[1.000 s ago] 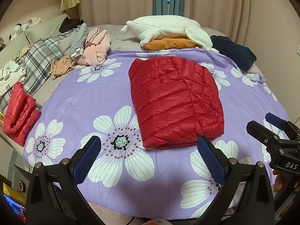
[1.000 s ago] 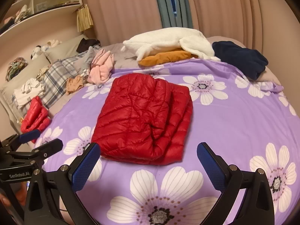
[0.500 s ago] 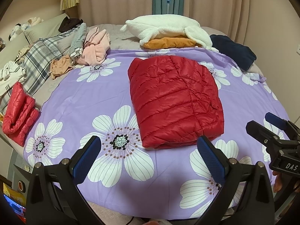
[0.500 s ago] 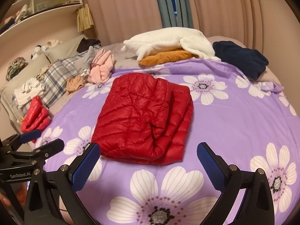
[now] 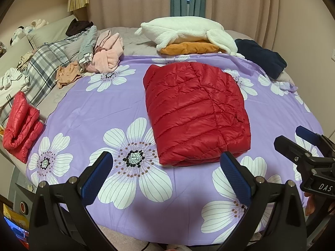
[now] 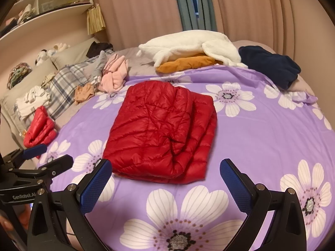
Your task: Fold large clothes
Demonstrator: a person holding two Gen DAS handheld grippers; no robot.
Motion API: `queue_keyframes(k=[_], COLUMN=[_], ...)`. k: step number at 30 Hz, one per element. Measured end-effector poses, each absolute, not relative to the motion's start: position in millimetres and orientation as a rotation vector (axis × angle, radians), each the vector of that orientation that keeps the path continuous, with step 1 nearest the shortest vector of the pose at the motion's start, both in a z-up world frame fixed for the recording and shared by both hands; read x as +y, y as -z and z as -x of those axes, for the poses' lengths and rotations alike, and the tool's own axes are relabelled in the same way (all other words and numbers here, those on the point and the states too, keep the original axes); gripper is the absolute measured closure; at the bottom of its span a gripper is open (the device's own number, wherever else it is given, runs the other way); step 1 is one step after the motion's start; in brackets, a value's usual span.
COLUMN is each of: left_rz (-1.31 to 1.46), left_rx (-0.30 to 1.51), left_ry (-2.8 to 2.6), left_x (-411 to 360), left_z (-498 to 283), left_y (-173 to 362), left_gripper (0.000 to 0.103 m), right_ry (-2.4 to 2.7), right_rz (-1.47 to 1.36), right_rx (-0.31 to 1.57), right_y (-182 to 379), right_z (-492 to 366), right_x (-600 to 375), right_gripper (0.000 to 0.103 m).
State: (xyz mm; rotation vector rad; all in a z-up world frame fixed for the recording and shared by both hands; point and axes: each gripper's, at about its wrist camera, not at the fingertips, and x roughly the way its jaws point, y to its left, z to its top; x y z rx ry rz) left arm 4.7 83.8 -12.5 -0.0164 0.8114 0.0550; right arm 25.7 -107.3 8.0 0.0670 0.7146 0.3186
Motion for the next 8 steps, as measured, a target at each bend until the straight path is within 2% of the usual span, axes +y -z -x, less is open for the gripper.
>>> queue_keyframes(k=[8], left_rz=[0.015], left_rx=[0.810], left_ry=[-0.054], left_x=[84.3], left_z=[-4.3], left_y=[12.3], left_gripper=[0.000], right_ry=[-0.319], right_rz=[-0.068], right_rx=[0.713], right_y=[-7.8], right_z=[-25.8], right_x=[-107.3], right_gripper=[0.001])
